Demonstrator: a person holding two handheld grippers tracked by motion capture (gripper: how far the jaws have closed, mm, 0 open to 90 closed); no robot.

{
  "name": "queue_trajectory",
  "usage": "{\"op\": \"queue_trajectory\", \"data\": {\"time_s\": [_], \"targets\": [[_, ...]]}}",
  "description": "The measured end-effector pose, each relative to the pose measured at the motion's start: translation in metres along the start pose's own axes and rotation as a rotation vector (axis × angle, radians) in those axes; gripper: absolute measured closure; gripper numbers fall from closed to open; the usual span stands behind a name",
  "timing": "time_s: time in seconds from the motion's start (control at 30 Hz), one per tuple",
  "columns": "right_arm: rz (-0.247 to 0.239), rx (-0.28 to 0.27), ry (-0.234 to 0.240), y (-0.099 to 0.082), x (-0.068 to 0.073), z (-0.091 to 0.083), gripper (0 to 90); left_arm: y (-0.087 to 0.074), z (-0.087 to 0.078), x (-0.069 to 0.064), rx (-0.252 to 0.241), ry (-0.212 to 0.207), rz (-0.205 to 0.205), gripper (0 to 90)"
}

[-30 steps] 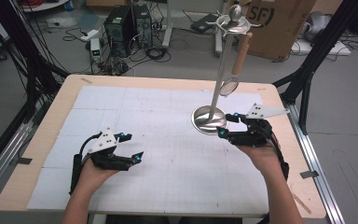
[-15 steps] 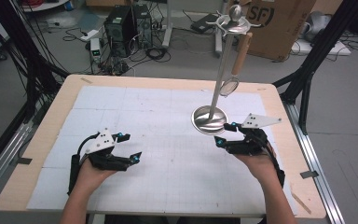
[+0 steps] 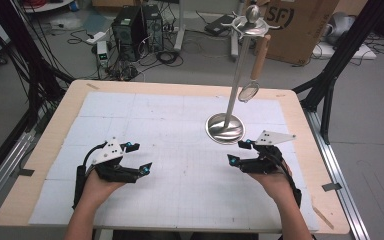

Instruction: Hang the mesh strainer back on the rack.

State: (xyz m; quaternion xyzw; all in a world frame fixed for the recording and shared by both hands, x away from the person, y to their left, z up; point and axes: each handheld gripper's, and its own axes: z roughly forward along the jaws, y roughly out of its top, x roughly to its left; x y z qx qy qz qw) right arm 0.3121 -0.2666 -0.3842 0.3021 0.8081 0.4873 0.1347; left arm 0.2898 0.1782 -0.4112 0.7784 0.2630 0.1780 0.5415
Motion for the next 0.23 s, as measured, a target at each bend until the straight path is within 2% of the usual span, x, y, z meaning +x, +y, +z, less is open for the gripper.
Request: {"op": "queue_trajectory", "data": {"time_s": [0.23], "targets": [[0.007,0.006,0.004,-0.0046,0.0014,0.0032,29.4,0.0002,0.0007,0.0000,0.001,0.000,0.000,21.3]]}}
